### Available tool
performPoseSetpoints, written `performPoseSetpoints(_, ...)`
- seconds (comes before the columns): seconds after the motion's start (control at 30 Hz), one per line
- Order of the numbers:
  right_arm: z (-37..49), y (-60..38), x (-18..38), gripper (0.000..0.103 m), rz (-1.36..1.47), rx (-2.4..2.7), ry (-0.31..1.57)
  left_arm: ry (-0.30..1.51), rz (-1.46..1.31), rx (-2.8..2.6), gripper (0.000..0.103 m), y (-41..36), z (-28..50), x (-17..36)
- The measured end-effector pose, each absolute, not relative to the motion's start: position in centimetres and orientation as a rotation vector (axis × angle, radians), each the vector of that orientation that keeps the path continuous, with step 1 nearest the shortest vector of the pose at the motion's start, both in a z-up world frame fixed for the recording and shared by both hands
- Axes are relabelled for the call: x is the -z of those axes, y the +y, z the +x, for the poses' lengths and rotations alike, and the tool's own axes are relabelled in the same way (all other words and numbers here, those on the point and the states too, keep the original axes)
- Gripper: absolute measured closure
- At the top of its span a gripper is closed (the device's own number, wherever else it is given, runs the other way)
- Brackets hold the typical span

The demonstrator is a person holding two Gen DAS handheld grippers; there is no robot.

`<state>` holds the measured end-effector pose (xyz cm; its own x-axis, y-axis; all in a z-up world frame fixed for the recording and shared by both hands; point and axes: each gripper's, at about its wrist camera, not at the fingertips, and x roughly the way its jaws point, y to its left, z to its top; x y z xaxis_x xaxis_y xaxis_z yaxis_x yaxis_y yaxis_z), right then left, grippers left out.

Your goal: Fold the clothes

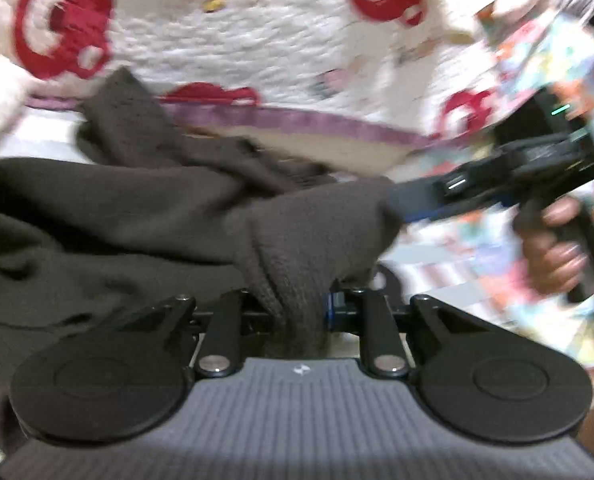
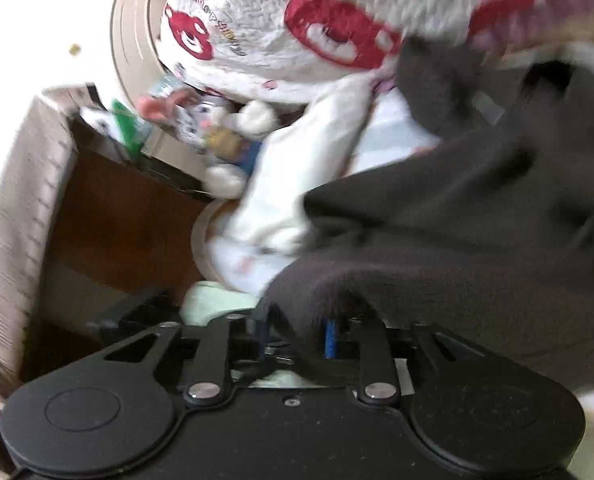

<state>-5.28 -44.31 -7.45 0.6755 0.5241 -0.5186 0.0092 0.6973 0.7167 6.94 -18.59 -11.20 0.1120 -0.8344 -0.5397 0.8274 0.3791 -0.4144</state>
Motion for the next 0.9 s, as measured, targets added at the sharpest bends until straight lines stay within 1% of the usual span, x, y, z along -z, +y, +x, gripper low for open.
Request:
performPoseSetpoints(0.07, -6.6, -46.4, 6.9, 0.056, 0.641, -0.171, 0.783, 0.847, 0.006, 1.148, 0.085, -18.4, 8.0, 12.1)
performPoseSetpoints(0.13, -7.8, -48.2, 7.0, 0.052, 0.510, -0.020, 0.796, 0.876, 0.005, 1.113, 0.085, -18.3, 8.6, 12.6)
performPoseSetpoints(0.17, -8.3, -49.1, 7.5, 0.046, 0.450, 0.057, 0.807, 0.886, 0.004, 1.099, 0.085, -18.2, 8.9, 12.8)
performPoseSetpoints(0.2, -8.7, -50.0, 8.1, 0.042, 0.395, 0.136, 0.818, 0.895, 0.003, 1.085, 0.085, -18.2, 9.1, 13.0)
performPoseSetpoints(0.33, -9.3, -52.1, 11.2, 0.042, 0.368, 0.282, 0.832, 0.926, 0.007, 1.035, 0.084, -18.0, 9.9, 13.6)
performPoseSetpoints(0.47, -8.7, -52.7, 12.2, 0.041, 0.462, 0.279, 0.772, 0.918, 0.063, 0.988, 0.084, -18.3, 9.5, 14.0)
performPoseSetpoints(0.63, -7.9, -53.5, 13.5, 0.041, 0.578, 0.274, 0.694, 0.933, 0.042, 0.960, 0.084, -18.1, 10.2, 14.8)
performPoseSetpoints(0.67, -7.7, -53.6, 13.8, 0.039, 0.601, 0.273, 0.678, 0.936, 0.038, 0.955, 0.084, -18.0, 10.3, 14.9)
performPoseSetpoints(0.7, -7.4, -53.3, 13.8, 0.031, 0.580, 0.273, 0.675, 0.939, 0.034, 0.949, 0.084, -17.9, 10.5, 15.1)
performPoseSetpoints(0.73, -6.9, -52.6, 13.7, 0.029, 0.532, 0.273, 0.681, 0.941, 0.030, 0.944, 0.084, -17.9, 10.6, 15.2)
performPoseSetpoints(0.8, -5.3, -51.8, 14.1, 0.027, 0.407, 0.306, 0.734, 0.947, 0.021, 0.933, 0.084, -17.8, 10.9, 15.5)
performPoseSetpoints(0.87, -4.0, -52.0, 15.2, 0.027, 0.340, 0.317, 0.790, 0.953, 0.013, 0.921, 0.084, -17.7, 11.2, 15.8)
performPoseSetpoints(0.9, -3.5, -52.3, 15.8, 0.024, 0.313, 0.320, 0.817, 0.952, 0.010, 0.922, 0.084, -17.6, 11.3, 15.9)
